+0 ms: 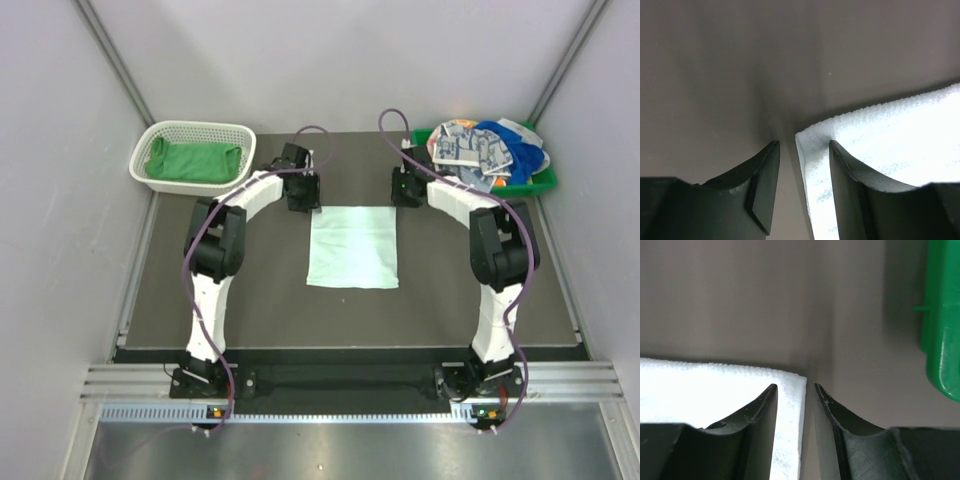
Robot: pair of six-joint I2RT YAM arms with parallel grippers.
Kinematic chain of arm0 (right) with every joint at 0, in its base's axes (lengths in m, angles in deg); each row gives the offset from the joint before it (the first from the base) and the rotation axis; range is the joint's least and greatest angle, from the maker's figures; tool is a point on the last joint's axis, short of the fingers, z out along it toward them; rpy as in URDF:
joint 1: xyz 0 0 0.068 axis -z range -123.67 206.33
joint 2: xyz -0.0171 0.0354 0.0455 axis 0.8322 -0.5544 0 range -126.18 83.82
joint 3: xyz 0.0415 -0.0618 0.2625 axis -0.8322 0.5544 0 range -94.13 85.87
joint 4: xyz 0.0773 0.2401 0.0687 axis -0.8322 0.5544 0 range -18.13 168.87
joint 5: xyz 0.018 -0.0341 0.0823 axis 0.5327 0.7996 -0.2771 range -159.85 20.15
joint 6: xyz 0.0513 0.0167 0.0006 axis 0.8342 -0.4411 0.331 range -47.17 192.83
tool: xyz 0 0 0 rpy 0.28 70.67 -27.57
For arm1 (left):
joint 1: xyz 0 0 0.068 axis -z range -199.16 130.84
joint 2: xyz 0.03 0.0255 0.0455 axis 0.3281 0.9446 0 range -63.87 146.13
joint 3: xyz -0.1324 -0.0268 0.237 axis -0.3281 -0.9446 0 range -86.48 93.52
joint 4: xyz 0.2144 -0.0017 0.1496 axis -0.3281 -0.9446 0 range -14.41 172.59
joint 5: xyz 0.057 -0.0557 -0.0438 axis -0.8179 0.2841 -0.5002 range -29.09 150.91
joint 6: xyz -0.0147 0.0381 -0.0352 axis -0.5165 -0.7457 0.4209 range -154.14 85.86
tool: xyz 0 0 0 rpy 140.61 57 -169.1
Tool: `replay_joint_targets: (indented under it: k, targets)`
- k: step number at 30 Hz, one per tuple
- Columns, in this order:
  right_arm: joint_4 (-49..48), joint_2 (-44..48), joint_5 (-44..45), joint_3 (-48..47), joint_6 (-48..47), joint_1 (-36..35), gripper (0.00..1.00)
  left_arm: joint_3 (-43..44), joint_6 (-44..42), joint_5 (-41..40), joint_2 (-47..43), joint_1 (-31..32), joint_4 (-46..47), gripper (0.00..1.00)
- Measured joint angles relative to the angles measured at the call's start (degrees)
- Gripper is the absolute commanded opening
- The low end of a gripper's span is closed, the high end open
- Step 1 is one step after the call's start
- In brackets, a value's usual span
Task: Fold and stack the towels
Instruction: Fold the towel
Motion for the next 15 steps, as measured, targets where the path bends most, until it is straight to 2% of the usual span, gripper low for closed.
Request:
replay_joint_targets:
  k: [7, 15]
  targets:
    - [0.7, 0.0, 3.0, 0.0, -1.8, -0.5, 0.38, 0.6, -0.4, -1.6, 0.6, 0.4, 0.2, 0.49]
    - [0.7, -1.7, 3.8, -1.4, -2.9, -1.2, 0.37, 0.1, 0.3, -3.0, 0.7, 0.8, 1.7, 0.46]
